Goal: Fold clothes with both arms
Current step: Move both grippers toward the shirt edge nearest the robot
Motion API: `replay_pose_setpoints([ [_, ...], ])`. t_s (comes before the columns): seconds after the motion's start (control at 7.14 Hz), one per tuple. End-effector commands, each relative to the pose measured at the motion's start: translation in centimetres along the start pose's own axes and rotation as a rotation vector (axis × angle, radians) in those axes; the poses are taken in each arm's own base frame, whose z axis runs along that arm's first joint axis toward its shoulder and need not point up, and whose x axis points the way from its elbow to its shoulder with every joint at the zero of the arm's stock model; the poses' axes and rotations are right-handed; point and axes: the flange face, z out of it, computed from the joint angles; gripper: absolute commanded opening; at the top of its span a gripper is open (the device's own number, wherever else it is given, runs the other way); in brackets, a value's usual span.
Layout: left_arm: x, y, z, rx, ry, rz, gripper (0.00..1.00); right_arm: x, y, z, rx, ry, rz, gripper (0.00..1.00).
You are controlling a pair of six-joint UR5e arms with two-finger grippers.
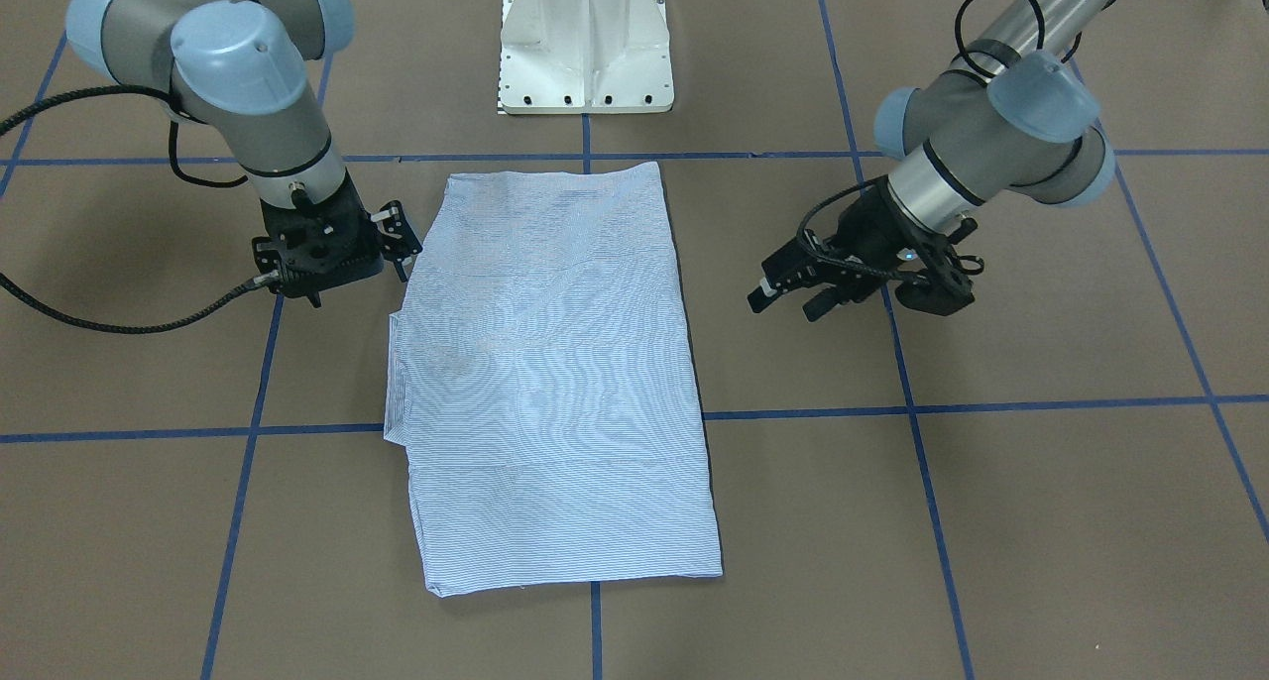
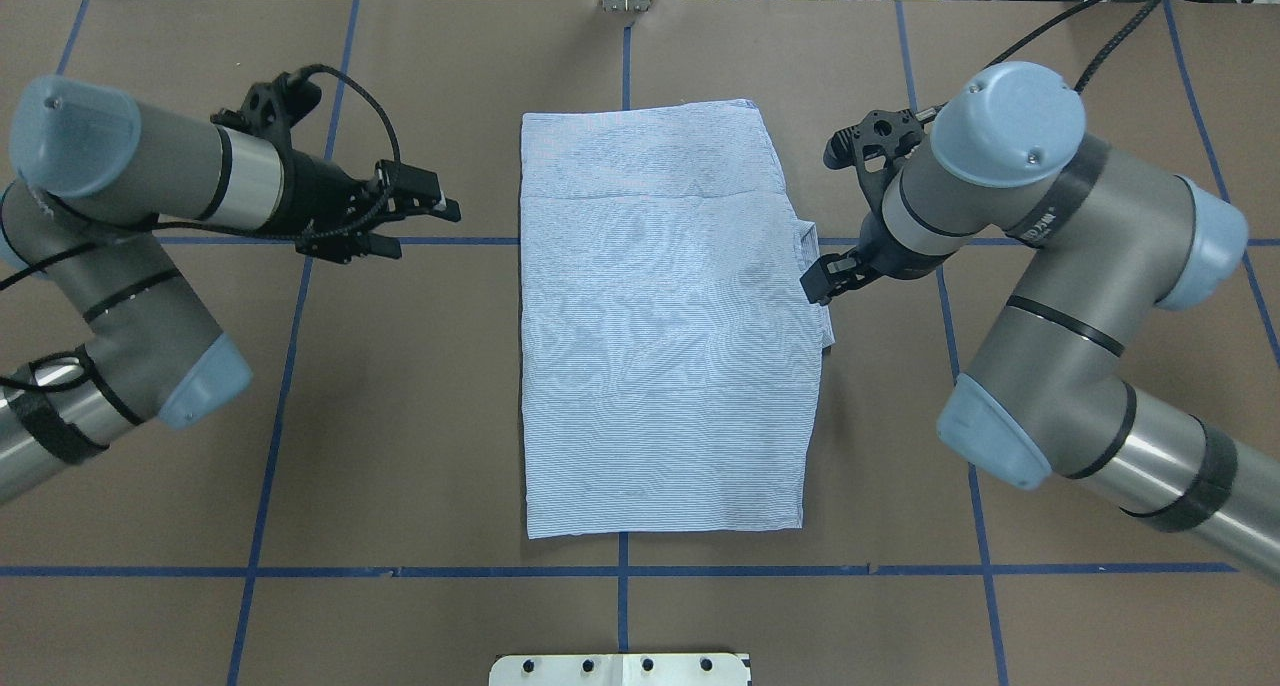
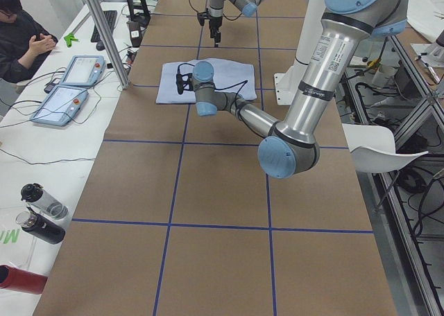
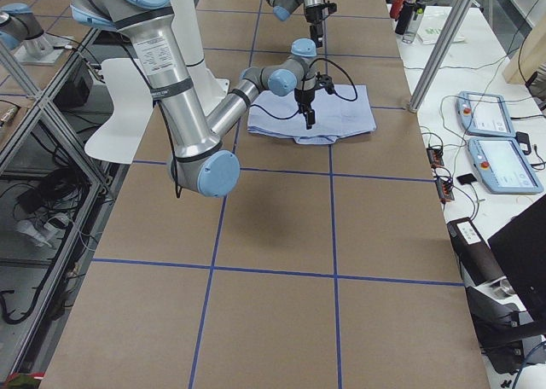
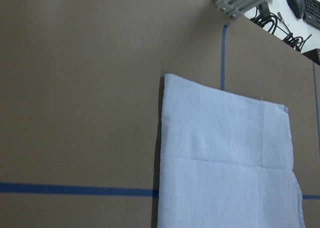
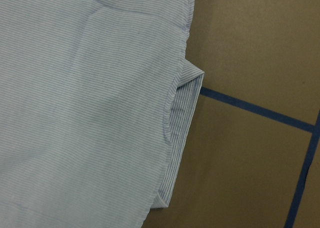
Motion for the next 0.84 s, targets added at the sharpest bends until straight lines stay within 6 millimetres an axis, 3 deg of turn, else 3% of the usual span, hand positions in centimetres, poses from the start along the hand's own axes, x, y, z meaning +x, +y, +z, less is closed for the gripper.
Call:
replay_pose_setpoints([
  [0.0, 1.1, 9.5, 2.8, -0.115, 0.018, -0.168, 1.00, -0.6, 2.1, -2.7, -0.010, -0.079, 0.118, 1.00],
  [0.28, 0.9, 17.7, 8.4, -0.085, -0.022, -0.264, 1.00, -1.2, 2.8, -3.0, 0.005, -0.161, 0.191, 1.00],
  [0.42, 0.7, 20.2, 9.9, -0.067, -0.056, -0.264, 1.00, -1.3, 3.9, -2.3, 0.016, -0.205, 0.202, 1.00],
  [0.7, 0.7, 22.3, 10.5, -0.089, -0.093, -0.262, 0.99, -1.0, 5.1, -1.6, 0.025, -0.242, 0.196, 1.00],
])
